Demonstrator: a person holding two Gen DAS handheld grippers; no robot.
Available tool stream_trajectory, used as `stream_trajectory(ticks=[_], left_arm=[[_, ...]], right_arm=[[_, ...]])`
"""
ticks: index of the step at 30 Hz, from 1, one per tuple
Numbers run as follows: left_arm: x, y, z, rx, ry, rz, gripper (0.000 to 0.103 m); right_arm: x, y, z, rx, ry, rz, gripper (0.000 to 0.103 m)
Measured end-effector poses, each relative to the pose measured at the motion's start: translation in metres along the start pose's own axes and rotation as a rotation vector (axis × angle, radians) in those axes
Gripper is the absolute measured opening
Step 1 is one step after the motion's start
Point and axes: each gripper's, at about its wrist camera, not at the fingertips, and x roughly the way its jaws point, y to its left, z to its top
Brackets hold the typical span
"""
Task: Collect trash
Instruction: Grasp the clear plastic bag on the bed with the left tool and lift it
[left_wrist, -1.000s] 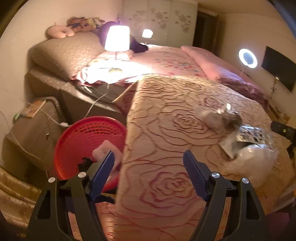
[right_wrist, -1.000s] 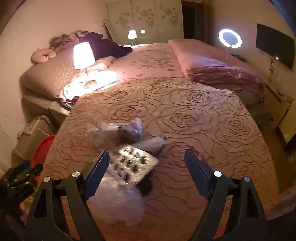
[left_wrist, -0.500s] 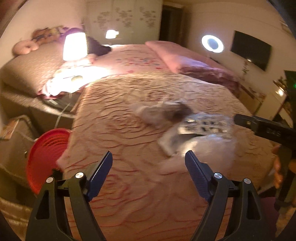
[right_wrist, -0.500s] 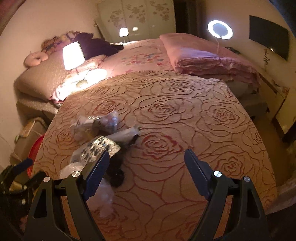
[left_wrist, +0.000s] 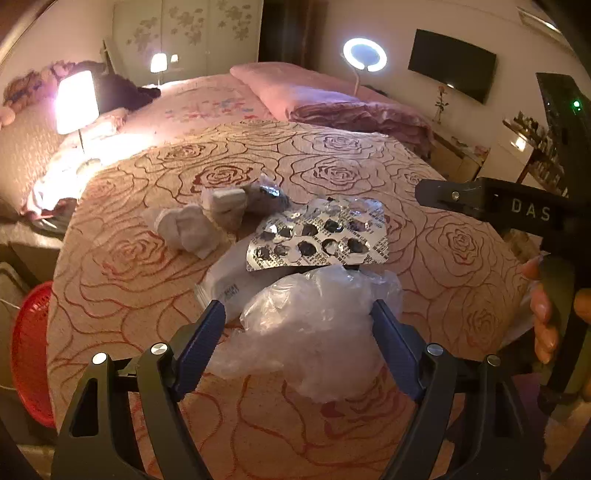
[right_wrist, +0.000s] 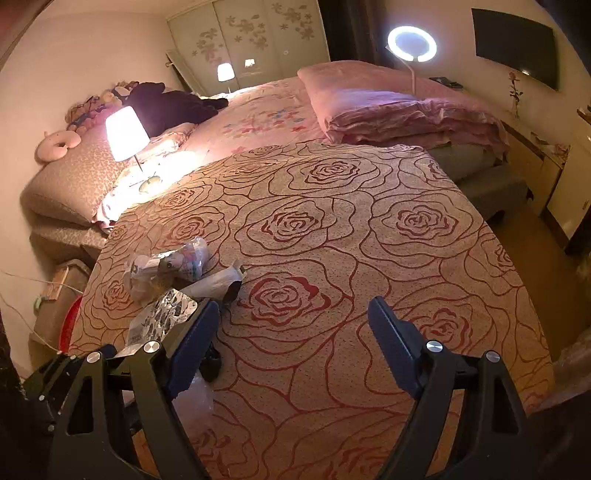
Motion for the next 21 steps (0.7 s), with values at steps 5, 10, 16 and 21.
stream_trajectory(ticks=[5,10,16,21], left_arm=[[-0.003,0.007,-0.006,-0.023,0.003,-0.043,0.050],[-0.013,0.016,-0.016,-0.050,-0.008,-0.059,0.044],[-0.042,0.039,-0.023,-0.120,-0.069,-0.032,0.043],[-0.069,0.070,-0.024,-0.197,-0.138,0.049,0.043]], right_arm=[[0.005,0.004,-0.004,-0.008,0.017,0.004,0.080],[0.007,0.011,-0.007,-0.024,0.023,0.011,0.080],[0.007,0.016,-0.009,-0.036,0.020,0.022,0.080],[0.003,0.030,-0.011,-0.094,-0.008,0.041,0.080]])
